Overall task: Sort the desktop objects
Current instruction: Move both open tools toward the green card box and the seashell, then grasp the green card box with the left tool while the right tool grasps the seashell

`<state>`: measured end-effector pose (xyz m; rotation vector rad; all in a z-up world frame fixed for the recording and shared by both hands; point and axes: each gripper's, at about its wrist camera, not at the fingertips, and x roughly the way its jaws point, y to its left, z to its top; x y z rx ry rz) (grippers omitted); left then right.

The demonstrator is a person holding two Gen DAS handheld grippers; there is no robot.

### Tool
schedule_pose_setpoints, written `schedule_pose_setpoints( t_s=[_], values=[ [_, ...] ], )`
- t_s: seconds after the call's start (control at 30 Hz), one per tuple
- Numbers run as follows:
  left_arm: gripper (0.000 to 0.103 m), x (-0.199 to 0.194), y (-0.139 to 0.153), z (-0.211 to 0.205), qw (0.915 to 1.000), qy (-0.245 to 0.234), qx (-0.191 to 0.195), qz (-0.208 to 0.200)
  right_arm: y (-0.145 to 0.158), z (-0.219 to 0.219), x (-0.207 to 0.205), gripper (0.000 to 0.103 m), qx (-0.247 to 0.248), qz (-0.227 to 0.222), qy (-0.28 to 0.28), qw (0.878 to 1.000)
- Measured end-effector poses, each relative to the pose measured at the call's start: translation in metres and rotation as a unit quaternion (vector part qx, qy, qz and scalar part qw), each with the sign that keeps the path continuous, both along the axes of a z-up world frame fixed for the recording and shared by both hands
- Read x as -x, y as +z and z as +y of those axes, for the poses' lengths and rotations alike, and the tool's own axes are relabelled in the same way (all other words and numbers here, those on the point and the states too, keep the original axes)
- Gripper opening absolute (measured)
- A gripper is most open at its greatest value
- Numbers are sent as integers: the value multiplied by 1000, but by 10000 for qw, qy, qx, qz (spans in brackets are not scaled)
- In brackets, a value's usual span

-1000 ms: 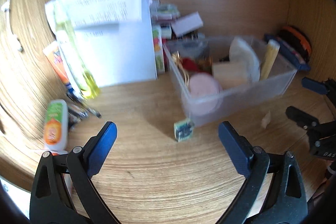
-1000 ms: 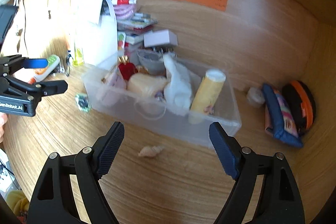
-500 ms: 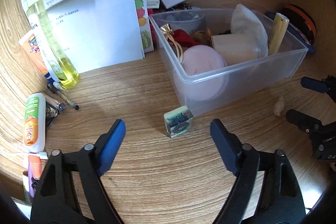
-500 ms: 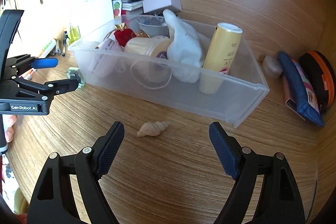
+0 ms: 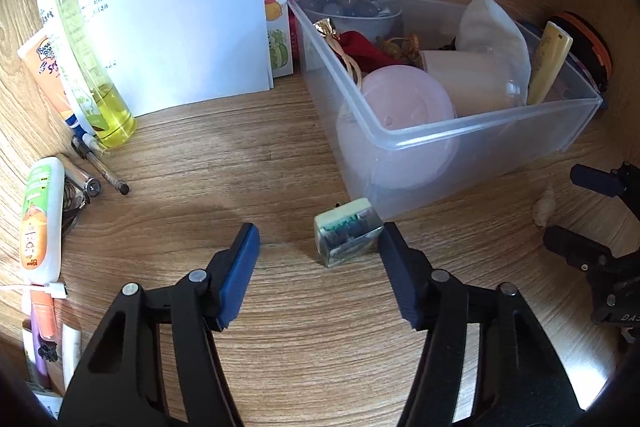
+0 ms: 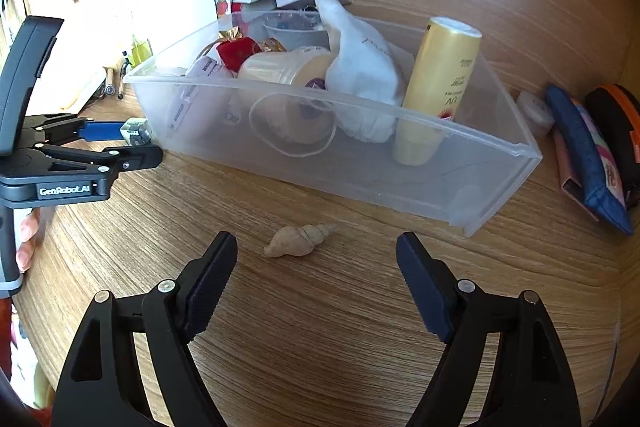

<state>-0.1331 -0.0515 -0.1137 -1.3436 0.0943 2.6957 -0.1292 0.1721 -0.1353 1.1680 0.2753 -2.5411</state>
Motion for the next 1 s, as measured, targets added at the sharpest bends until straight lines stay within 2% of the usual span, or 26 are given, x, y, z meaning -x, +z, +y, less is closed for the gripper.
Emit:
schedule_pose_setpoints(
  t_s=[0.1, 0.17, 0.4, 0.53, 0.63, 0.7, 0.87, 0.9, 1.0],
  values=[
    [58, 0, 0, 1, 10000, -17, 2, 39, -4, -2, 3, 69, 3, -142, 63, 9999],
    [58, -1, 0, 2, 10000, -21, 8, 58, -7, -3, 5, 59, -4, -243, 92, 9997],
    [57, -1, 0, -1, 9999, -21, -63, 83, -8, -6, 8, 53, 41, -293, 139, 9995],
    [56, -3, 0, -1, 9999, -33, -76, 89, -7, -7, 8, 45, 56, -277, 196, 9994],
    [54, -4, 0, -2, 9999, -54, -108, 99, -6, -7, 7, 34, 66, -258, 213, 9994],
    [50, -5, 0, -2, 9998, -74, -142, 105, -6, -7, 7, 29, 76, -251, 223, 9994],
    [35, -10, 1, -2, 9996, -121, -228, 125, -6, -8, 7, 27, 87, -252, 254, 9993],
    [31, -11, 1, -2, 9995, -123, -242, 128, -6, -8, 7, 22, 95, -252, 257, 9993],
    [28, -14, 1, -2, 9994, -108, -292, 134, -5, -8, 6, 23, 137, -234, 265, 9993]
  ],
)
